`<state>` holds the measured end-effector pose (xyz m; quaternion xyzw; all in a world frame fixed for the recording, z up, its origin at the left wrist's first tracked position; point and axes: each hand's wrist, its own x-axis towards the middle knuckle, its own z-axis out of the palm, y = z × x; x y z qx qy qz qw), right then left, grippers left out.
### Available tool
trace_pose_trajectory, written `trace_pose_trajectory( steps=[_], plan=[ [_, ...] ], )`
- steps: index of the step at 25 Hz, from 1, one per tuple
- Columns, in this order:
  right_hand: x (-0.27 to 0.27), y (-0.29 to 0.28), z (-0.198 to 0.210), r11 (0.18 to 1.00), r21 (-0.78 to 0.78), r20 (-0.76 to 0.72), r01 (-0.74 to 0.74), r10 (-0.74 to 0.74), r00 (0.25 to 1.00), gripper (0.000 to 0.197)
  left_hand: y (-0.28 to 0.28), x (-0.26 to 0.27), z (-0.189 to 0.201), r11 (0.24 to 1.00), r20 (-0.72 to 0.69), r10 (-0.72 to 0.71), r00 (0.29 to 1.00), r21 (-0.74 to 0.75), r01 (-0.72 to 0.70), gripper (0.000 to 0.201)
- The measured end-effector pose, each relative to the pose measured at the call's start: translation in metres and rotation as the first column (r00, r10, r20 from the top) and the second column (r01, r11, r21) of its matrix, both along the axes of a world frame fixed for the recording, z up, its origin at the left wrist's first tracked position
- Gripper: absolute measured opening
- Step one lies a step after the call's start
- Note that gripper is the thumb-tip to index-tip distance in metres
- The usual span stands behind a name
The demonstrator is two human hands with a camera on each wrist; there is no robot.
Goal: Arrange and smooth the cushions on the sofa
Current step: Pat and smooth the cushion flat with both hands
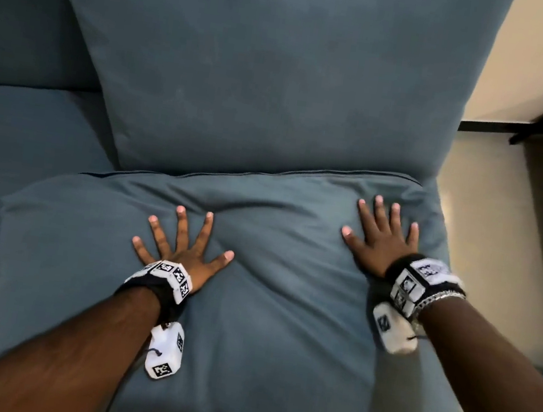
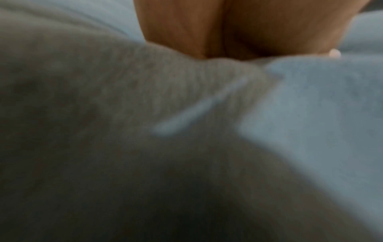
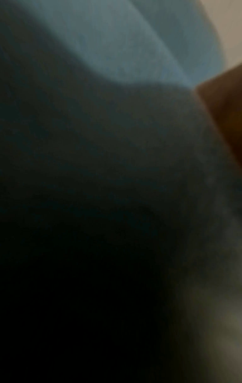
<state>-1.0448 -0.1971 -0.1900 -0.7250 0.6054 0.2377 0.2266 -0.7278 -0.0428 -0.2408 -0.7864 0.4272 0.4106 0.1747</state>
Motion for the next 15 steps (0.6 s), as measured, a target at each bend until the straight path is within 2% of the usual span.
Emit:
trace_pose_trajectory(
  steps=[1, 2, 3, 4, 5, 6, 7, 8, 9, 10, 11, 12, 13, 14, 15],
  plan=[
    [-0.001, -0.014, 0.013, 0.998, -0.033, 0.145, 0.045, -0.040, 0.989, 0.087, 0.002, 0.001, -0.001, 1.000, 0.006, 0.012, 1.000, 0.013, -0.012, 0.094],
    [-0.003, -0.028, 0.035, 0.979, -0.157, 0.343, 0.131, -0.070, 0.937, 0.079, 0.001, 0.006, 0.001, 1.000, 0.014, 0.014, 1.000, 0.009, -0.015, 0.094],
    [-0.008, -0.036, 0.057, 0.893, -0.356, 0.541, 0.274, -0.042, 0.840, 0.072, 0.000, 0.010, 0.003, 1.000, 0.009, 0.013, 1.000, 0.014, -0.013, 0.094],
    [-0.012, -0.037, 0.071, 0.743, -0.506, 0.667, 0.437, 0.016, 0.745, 0.068, -0.001, 0.012, 0.004, 1.000, 0.005, 0.010, 1.000, 0.022, -0.010, 0.094],
    [-0.021, -0.034, 0.069, 0.655, -0.587, 0.652, 0.477, 0.034, 0.757, 0.068, -0.002, 0.013, 0.004, 1.000, 0.002, 0.008, 1.000, 0.026, -0.008, 0.094],
    [-0.026, -0.023, 0.055, 0.654, -0.639, 0.548, 0.404, 0.019, 0.837, 0.074, -0.003, 0.011, 0.005, 1.000, 0.006, -0.001, 1.000, 0.024, 0.001, 0.094],
    [-0.020, -0.007, 0.028, 0.805, -0.533, 0.377, 0.261, -0.050, 0.925, 0.082, -0.005, 0.009, 0.007, 1.000, 0.012, -0.005, 1.000, 0.027, 0.005, 0.094],
    [-0.019, 0.006, -0.003, 0.935, -0.330, 0.178, 0.133, -0.077, 0.981, 0.087, -0.003, 0.006, 0.011, 0.999, 0.012, -0.006, 1.000, 0.047, 0.006, 0.094],
    [-0.023, 0.006, -0.015, 0.985, -0.156, 0.046, 0.079, -0.073, 0.996, 0.089, -0.001, 0.003, 0.012, 0.999, 0.011, -0.006, 1.000, 0.049, 0.005, 0.094],
    [-0.022, -0.003, -0.007, 0.992, -0.108, 0.060, 0.071, -0.064, 0.996, 0.086, 0.001, 0.001, 0.011, 0.999, 0.017, -0.011, 1.000, 0.034, 0.010, 0.094],
    [-0.025, -0.016, 0.011, 0.976, -0.172, 0.209, 0.134, -0.096, 0.973, 0.081, 0.001, 0.002, 0.010, 1.000, 0.021, -0.013, 1.000, 0.027, 0.012, 0.094],
    [-0.030, -0.024, 0.034, 0.926, -0.306, 0.396, 0.220, -0.086, 0.914, 0.074, 0.001, 0.004, 0.010, 0.999, 0.015, -0.003, 1.000, 0.032, 0.003, 0.094],
    [-0.035, -0.018, 0.056, 0.818, -0.462, 0.569, 0.343, -0.024, 0.822, 0.065, -0.001, 0.006, 0.011, 0.999, 0.008, 0.000, 1.000, 0.039, -0.001, 0.094],
    [-0.039, 0.002, 0.067, 0.683, -0.571, 0.639, 0.454, 0.024, 0.768, 0.059, -0.001, 0.007, 0.011, 0.999, -0.001, -0.008, 1.000, 0.037, 0.008, 0.093],
    [-0.041, 0.028, 0.066, 0.641, -0.630, 0.563, 0.439, -0.011, 0.826, 0.061, 0.001, 0.007, 0.010, 0.999, 0.001, -0.020, 1.000, 0.031, 0.020, 0.093]
  ],
)
